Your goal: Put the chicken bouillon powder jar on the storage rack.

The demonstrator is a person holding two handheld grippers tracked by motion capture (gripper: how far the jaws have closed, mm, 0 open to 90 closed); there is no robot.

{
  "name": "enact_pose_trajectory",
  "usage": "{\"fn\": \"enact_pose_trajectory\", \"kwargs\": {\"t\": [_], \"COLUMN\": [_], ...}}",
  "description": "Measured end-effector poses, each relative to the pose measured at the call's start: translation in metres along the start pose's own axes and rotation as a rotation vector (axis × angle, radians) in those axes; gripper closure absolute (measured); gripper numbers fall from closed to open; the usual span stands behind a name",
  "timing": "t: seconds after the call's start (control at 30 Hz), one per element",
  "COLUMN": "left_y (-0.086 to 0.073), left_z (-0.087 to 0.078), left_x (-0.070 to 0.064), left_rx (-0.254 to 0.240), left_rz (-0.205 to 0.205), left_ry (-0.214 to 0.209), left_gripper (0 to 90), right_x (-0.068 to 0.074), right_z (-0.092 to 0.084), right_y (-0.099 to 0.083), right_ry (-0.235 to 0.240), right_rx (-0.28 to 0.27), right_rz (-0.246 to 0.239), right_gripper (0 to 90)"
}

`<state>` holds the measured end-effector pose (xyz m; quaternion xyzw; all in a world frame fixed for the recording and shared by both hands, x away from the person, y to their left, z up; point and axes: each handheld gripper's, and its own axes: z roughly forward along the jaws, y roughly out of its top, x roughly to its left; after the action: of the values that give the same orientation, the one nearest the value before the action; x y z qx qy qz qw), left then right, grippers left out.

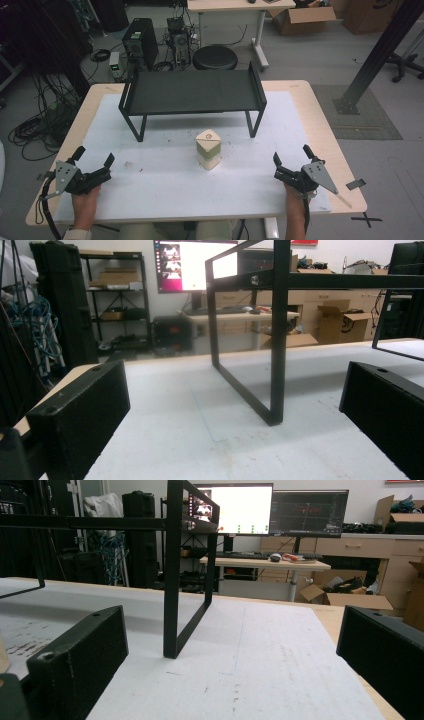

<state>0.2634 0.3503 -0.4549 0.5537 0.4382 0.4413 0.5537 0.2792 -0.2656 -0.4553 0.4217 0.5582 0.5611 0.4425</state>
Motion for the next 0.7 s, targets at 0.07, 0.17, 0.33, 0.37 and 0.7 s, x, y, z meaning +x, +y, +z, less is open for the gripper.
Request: {"fn": "enact_pose_trajectory", "kwargs": {"t": [0.07, 0.17, 0.33, 0.37, 0.7], "left_y": [0.0000, 0.0001, 0.0000, -0.0001, 0.0000], "left_z": [0.0000, 0.0001, -0.0002, -0.0002, -0.0003], "left_x": [0.0000, 0.0000, 0.0000, 0.0000, 0.0000], "left_rx": [0.000, 0.001, -0.002, -0.002, -0.004], "left_rz": [0.000, 0.000, 0.000, 0.000, 0.000], "left_ry": [0.000, 0.000, 0.001, 0.001, 0.001], "left_gripper": [0.2, 0.2, 0.2, 0.2, 0.3], "right_x": [-0.0001, -0.0003, -0.0002, -0.0002, -0.0002], "right_z": [0.0001, 0.0003, 0.0002, 0.0003, 0.0006], "right_y": [0.0000, 0.0001, 0.0001, 0.0001, 0.0003], "right_ry": [0.000, 0.000, 0.000, 0.000, 0.001], "right_rx": [0.001, 0.003, 0.001, 0.003, 0.004], "right_rz": [0.000, 0.002, 0.001, 0.001, 0.000], "right_gripper": [0.0, 0.0, 0.0, 0.0, 0.0]}}
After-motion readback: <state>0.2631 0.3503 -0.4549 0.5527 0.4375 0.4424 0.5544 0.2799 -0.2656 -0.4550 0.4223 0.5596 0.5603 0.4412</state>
